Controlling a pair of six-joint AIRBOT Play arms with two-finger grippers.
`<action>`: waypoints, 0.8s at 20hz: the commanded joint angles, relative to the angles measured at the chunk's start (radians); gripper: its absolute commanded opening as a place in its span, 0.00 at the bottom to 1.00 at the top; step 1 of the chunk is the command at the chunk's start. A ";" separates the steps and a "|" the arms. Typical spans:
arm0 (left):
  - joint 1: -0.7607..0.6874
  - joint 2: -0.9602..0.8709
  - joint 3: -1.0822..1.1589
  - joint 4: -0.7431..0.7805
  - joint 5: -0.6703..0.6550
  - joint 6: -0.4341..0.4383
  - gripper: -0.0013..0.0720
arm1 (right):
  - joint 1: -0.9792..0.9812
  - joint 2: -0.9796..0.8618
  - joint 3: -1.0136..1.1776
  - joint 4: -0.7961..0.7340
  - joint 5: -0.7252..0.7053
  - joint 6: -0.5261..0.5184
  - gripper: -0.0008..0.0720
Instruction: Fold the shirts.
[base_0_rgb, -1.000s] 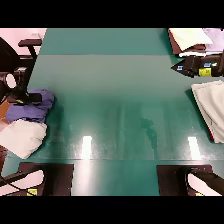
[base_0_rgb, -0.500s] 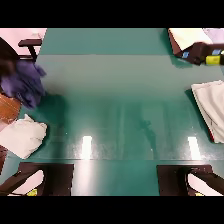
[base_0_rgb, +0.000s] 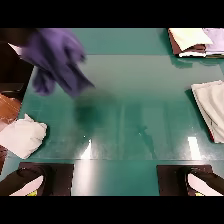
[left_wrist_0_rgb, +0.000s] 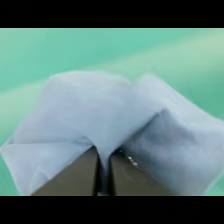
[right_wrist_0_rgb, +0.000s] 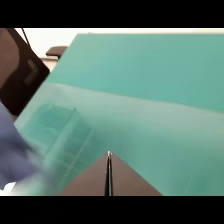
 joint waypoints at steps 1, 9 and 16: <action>-0.239 -0.143 -0.022 -0.011 -0.059 0.009 0.06 | 0.000 -0.001 0.047 -0.004 0.025 0.000 0.04; -0.214 -0.295 -0.043 -0.011 -0.101 -0.003 0.53 | 0.000 0.000 0.048 -0.007 0.098 0.000 0.04; 0.055 -0.164 -0.552 -0.179 -0.006 -0.009 0.53 | 0.000 -0.001 0.048 -0.007 0.097 0.000 0.04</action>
